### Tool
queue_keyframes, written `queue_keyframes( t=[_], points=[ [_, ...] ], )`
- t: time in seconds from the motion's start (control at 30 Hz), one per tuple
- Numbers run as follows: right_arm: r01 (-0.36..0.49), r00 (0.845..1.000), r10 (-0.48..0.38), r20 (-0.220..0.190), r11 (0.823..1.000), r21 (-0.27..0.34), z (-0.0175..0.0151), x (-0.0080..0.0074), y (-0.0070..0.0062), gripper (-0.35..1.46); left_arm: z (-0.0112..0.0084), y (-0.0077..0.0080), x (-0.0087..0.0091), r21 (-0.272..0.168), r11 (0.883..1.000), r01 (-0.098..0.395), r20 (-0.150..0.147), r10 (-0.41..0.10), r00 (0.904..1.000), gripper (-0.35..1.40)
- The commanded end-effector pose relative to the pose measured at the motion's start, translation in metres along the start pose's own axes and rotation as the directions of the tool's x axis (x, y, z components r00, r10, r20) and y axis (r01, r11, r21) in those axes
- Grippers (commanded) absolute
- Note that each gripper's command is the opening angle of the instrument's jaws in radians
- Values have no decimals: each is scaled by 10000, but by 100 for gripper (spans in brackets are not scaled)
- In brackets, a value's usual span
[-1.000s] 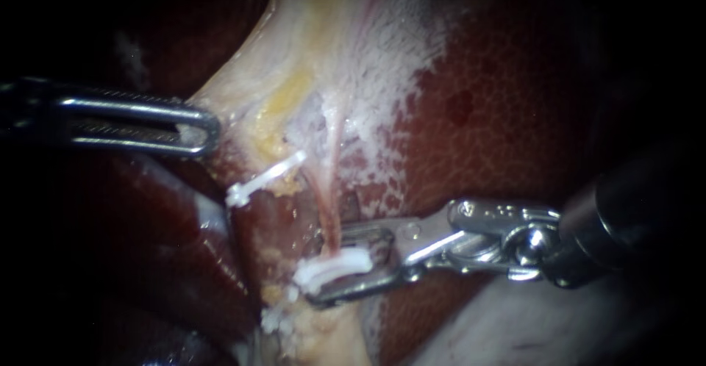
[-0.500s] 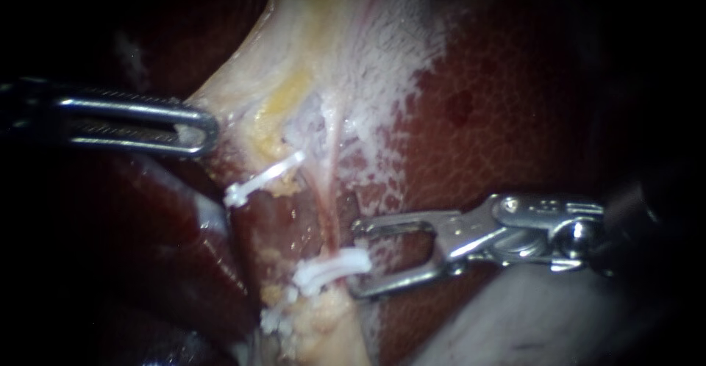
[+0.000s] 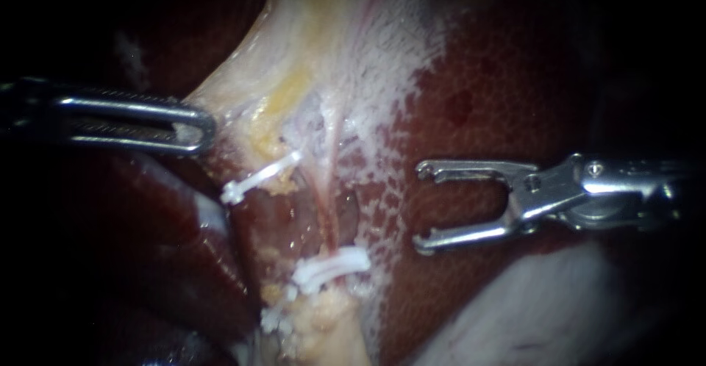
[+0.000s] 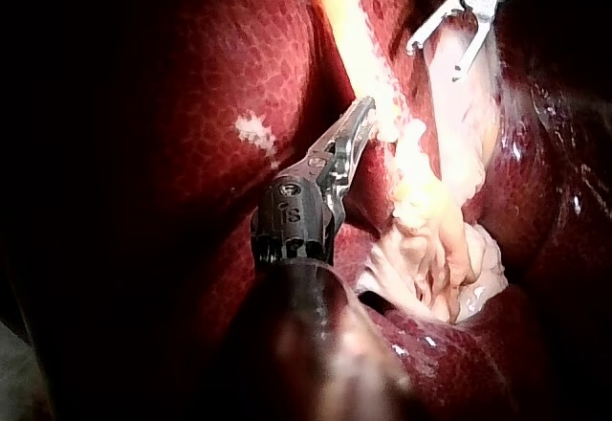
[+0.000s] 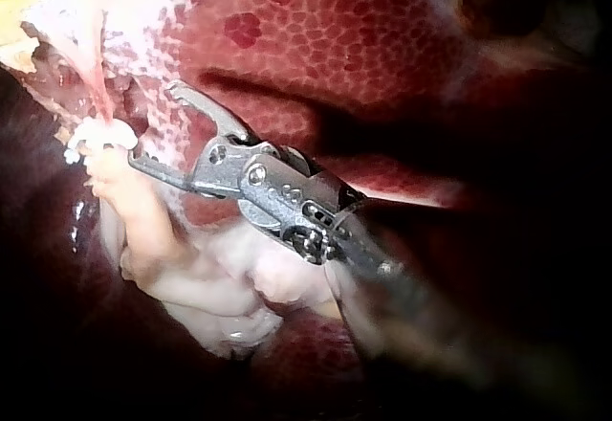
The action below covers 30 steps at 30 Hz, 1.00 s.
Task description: Going back second clip right tube
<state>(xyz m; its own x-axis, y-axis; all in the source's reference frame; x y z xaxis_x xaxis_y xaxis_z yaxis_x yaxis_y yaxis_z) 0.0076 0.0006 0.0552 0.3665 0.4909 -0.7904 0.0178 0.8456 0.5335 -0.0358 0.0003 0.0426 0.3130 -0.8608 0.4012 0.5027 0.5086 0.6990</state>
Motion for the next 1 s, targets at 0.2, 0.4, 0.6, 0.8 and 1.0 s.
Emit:
queue_keyframes(
  t=[0.2,0.4,0.6,0.8,1.0],
  points=[
    [169,9999,-169,-1,9998,50,-1,1,-6,60,7,13,4,-51,10000,-21,20,21,10000,-35],
    [358,9994,-358,-2,9993,122,-3,0,-7,60,25,35,16,-111,9999,-105,-5,104,9999,-35],
    [427,9991,-427,-3,9990,135,-4,-2,-7,60,46,47,26,-241,9996,-119,-98,117,9999,-35],
    [492,9988,-492,-5,9987,150,-7,-3,-8,60,68,46,33,-217,9997,-107,-250,102,9996,-35],
    [552,9985,-552,-7,9984,153,-8,-3,-8,60,83,44,39,-169,9998,-146,-386,139,9992,-35]
  ],
)
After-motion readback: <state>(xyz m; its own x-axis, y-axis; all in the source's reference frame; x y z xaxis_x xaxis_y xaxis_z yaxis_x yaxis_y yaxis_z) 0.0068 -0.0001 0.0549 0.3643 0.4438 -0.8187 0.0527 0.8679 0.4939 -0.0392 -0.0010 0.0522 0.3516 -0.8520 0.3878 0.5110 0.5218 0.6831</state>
